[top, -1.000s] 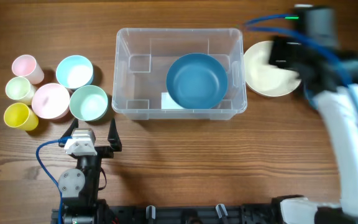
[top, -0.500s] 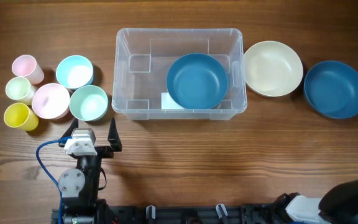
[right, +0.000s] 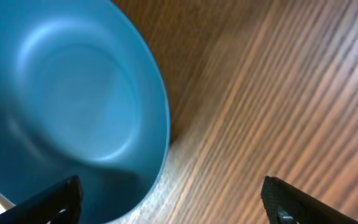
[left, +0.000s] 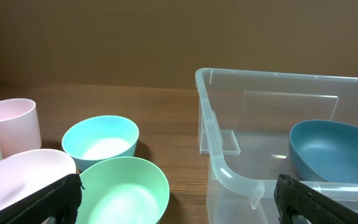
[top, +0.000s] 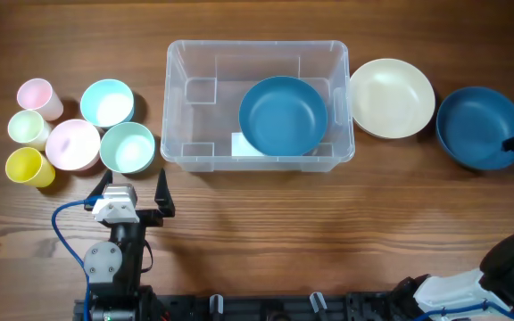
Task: Pack container
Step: 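Move the right gripper to the rim of the second teal bowl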
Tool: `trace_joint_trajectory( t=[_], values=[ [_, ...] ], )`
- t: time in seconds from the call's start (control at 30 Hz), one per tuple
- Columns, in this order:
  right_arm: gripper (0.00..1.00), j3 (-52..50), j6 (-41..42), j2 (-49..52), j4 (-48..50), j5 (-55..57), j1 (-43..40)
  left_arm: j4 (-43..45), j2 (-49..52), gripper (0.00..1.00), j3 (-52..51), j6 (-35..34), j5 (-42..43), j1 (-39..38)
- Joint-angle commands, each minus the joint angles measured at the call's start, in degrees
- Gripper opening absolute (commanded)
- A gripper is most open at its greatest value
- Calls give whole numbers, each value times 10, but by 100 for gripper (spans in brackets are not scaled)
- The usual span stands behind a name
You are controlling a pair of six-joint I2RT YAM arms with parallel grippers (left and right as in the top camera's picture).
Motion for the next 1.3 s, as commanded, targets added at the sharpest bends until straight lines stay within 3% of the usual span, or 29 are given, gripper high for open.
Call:
trace_joint_trajectory(
  t=[0.0, 0.33, 0.47, 0.63, 0.97, 1.07, 1.13, 1.27],
  values=[
    [92, -2, 4, 25, 10, -14, 2, 1, -3, 100, -6, 11, 5, -3],
    [84, -2, 1, 73, 28, -25, 8, 1, -3, 100, -6, 11, 5, -3],
    [68, -3, -1, 79, 35, -24, 13, 1, -3, 100, -6, 11, 5, -3],
    [61, -7, -2, 80, 38, -22, 16, 1, -3, 100, -6, 11, 5, -3],
    [61, -51, 12, 80, 84, -23, 16, 1, -2, 100, -6, 11, 5, -3],
    [49, -51, 13, 80, 90, -23, 16, 1, -2, 100, -6, 11, 5, -3],
    [35, -51, 13, 80, 89, -23, 16, 1, -2, 100, -6, 11, 5, -3],
    [26, -51, 14, 80, 89, -23, 16, 1, -2, 100, -6, 11, 5, -3]
  ],
)
